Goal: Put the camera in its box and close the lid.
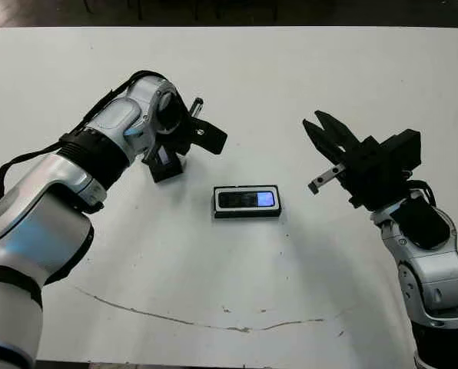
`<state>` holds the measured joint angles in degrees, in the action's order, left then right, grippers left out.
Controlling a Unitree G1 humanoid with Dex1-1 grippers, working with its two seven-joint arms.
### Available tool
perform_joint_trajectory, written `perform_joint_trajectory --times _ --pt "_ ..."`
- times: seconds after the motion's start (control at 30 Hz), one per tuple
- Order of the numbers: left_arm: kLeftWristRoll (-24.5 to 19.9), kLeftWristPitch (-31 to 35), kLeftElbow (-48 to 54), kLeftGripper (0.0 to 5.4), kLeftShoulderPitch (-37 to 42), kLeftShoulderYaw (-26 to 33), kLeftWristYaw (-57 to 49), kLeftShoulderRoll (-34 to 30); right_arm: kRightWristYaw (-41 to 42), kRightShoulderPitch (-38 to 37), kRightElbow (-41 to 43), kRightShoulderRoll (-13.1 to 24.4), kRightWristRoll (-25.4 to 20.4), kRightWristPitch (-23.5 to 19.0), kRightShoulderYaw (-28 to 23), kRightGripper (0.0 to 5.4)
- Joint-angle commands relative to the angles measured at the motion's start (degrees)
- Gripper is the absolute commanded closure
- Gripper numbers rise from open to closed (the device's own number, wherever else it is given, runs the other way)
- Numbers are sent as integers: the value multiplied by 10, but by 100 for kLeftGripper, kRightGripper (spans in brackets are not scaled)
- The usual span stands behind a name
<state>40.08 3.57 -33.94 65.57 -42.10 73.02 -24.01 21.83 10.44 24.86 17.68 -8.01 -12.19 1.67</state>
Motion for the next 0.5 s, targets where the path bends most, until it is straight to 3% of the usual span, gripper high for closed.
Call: perform_joint_trajectory --times 0.03,0.2,0.5 --pt "23 2 26 540 -35 -17 25 -23 9 -4 -17 1 -5 9 2 537" --pt "37 29 56 540 -74 -17 44 -40 20 3 -37 0 -4 37 6 537" --pt "45 -8 93 540 -105 -16 57 -81 19 5 -36 0 -11 30 6 537"
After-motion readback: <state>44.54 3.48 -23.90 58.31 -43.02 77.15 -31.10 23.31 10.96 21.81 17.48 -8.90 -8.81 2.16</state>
